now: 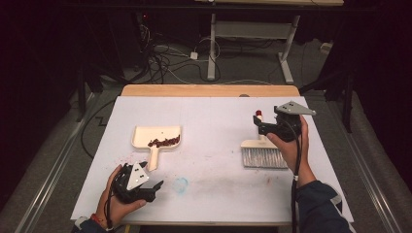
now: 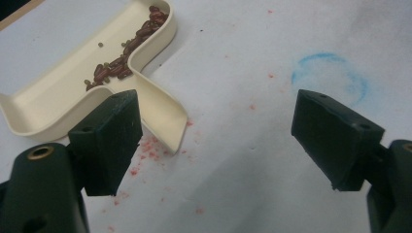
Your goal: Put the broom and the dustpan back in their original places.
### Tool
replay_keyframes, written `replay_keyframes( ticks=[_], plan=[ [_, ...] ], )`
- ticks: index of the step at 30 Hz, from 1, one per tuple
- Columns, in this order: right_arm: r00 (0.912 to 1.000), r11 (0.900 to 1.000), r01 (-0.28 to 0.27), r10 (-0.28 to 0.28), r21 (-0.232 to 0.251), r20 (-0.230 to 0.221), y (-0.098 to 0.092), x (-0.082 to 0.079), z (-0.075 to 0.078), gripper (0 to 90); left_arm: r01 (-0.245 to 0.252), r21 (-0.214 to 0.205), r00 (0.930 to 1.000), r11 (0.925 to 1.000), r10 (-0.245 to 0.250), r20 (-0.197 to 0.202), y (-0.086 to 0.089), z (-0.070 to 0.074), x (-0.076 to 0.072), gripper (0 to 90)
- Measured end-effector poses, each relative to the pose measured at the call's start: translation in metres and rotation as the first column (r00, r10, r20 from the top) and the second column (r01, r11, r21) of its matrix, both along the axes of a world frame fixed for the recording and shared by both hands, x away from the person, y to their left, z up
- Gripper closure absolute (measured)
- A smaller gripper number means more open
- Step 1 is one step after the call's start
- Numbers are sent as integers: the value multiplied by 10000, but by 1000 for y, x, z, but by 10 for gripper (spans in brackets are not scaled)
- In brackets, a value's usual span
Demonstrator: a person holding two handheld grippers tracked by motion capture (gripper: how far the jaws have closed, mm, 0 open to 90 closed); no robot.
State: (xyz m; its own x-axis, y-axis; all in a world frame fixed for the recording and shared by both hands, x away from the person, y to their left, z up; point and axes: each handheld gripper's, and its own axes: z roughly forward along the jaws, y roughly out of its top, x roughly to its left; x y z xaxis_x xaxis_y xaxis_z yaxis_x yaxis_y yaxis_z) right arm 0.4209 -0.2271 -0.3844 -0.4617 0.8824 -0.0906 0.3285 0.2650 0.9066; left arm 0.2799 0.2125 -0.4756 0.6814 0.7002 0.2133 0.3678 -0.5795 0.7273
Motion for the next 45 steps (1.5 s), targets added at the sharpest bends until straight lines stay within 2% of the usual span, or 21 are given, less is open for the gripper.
replay_keyframes(
  ticks=[4,8,22,29,36,42,45],
  plan=[
    [9997,9996,-229,227,169,108,0,-7,4,168,24,26,10000,10000,-24,11,-1,0,0,180],
    [9987,9991,-379,385,-188,340,2,-15,6,173,31,-10,10000,10000,-31,2,0,0,0,180],
    [9912,9950,-947,973,-329,898,-1,-45,13,187,124,19,9999,9999,-124,23,-1,1,0,180],
    [9867,9912,-1229,1273,-489,1012,-5,-57,11,189,125,67,9999,9999,-125,90,-2,1,0,179],
    [9818,9882,-1368,1444,-684,1231,-8,-67,7,189,143,58,9999,9999,-144,56,-3,1,-1,179],
    [9804,9853,-1420,1532,-945,1242,-11,-75,1,189,188,138,9998,9997,-188,3,-3,0,0,179],
    [9790,9848,-1469,1581,-924,1289,-13,-78,-2,189,207,170,9998,9996,-207,1,-3,0,0,179]
  ],
)
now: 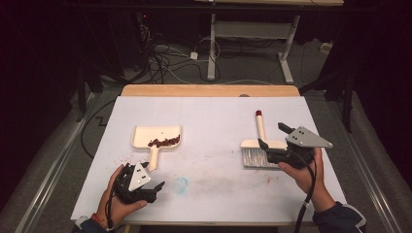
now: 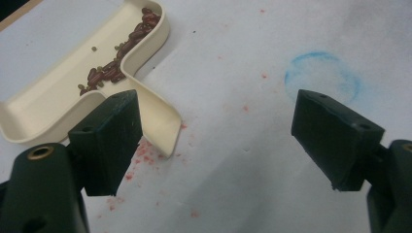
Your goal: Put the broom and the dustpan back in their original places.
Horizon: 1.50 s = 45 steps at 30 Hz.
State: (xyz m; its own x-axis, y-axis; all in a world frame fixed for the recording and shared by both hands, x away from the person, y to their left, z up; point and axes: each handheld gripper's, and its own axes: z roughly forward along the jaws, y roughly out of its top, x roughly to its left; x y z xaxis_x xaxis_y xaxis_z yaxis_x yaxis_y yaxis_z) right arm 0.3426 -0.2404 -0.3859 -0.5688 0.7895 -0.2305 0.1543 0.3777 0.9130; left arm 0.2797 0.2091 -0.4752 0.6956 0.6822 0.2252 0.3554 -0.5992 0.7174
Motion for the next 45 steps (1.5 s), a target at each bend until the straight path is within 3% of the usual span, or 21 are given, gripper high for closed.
replay_keyframes(
  ticks=[21,30,45],
  plan=[
    [9992,9977,-372,362,-570,-183,-20,-14,-33,189,93,201,10000,9998,-93,-27,-2,-1,0,179],
    [9984,9976,-469,452,-517,-349,-28,-21,-45,185,110,211,9999,9997,-110,-19,-3,-2,0,179],
    [9978,9971,-204,157,-738,-641,-46,-39,-62,185,183,192,9998,9996,-182,-52,-4,-2,2,179]
  ],
)
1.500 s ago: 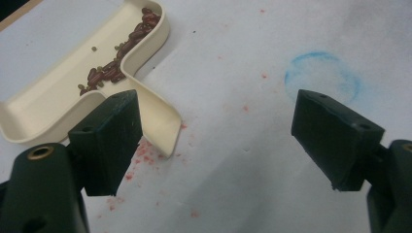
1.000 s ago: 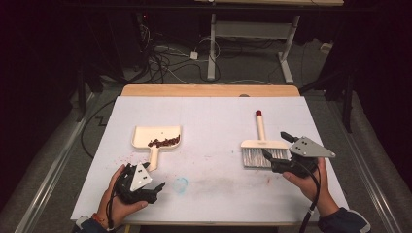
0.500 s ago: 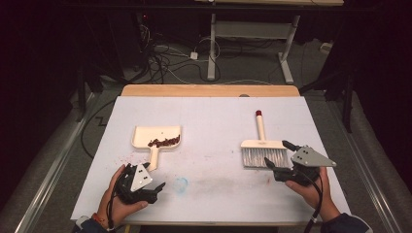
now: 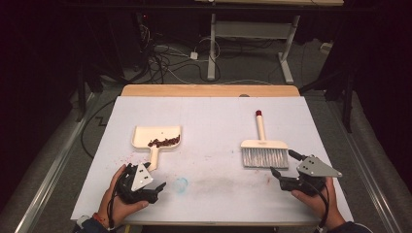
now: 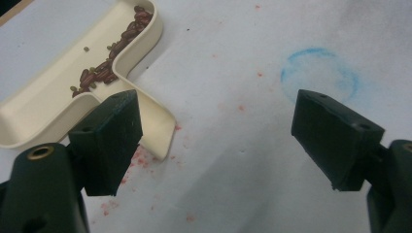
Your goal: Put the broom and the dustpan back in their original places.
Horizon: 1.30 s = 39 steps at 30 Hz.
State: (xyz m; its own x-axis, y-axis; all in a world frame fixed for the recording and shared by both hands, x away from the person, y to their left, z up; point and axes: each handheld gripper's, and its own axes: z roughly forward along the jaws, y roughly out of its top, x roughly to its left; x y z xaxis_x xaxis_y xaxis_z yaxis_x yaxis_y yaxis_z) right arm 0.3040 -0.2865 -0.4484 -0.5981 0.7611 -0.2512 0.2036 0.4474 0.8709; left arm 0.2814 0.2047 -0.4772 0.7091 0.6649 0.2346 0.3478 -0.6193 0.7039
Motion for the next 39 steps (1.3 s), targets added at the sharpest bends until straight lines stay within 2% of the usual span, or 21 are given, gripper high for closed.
replay_keyframes(
  ticks=[7,11,15,23,27,39],
  plan=[
    [9996,9998,69,-74,-210,-273,-7,-11,-10,185,-3,-46,10000,10000,3,-50,-1,0,1,179],
    [9993,9981,-44,21,-619,-367,-8,-16,-15,184,34,-41,10000,10000,-34,-20,-3,0,1,180],
    [9986,9978,-103,69,-653,-525,-8,-18,-19,183,47,-53,10000,10000,-47,-28,-2,0,2,179],
    [9988,9983,-137,110,-566,-474,-8,-19,-18,183,-19,-96,10000,10000,19,-48,-2,0,1,180],
    [9991,9988,-112,92,-478,-411,-10,-21,-16,183,84,13,10000,10000,-84,1,-4,0,1,179],
    [9994,9978,-185,167,-643,-289,-5,-25,-14,183,266,87,9996,9996,-267,32,-6,0,1,179]
  ],
)
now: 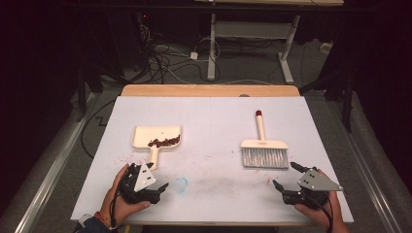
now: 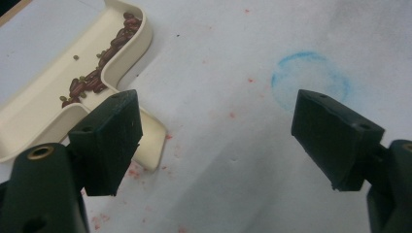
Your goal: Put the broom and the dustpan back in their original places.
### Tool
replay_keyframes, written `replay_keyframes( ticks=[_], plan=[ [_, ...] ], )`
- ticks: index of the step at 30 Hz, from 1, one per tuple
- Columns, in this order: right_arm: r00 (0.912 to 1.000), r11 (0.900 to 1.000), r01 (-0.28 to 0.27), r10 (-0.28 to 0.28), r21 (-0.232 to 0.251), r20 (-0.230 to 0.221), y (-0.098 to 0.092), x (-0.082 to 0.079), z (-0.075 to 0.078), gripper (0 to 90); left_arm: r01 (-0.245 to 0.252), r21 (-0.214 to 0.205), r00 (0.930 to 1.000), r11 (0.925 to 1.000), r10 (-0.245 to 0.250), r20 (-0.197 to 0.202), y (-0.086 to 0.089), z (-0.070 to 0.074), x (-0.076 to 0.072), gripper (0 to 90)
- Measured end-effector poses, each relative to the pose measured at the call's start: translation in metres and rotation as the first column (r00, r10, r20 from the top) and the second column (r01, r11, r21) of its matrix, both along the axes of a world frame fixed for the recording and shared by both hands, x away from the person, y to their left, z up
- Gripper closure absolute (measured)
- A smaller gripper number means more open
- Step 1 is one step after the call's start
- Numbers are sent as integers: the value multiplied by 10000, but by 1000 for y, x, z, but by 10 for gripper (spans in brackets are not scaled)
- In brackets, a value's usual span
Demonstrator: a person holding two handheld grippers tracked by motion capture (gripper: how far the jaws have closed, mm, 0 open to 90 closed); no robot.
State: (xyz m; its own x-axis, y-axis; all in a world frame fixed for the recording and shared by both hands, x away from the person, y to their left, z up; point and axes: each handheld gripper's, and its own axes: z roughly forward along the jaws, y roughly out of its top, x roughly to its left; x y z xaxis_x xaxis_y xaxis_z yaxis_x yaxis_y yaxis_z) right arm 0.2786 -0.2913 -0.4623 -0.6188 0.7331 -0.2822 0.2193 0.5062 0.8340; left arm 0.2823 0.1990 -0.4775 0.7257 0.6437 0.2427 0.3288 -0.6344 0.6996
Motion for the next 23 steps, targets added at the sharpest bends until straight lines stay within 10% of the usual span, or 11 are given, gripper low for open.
replay_keyframes(
  ticks=[23],
  plan=[
    [9999,10000,40,-40,32,135,1,1,1,183,49,-100,9999,9999,-51,-135,-1,-1,4,179]
  ],
)
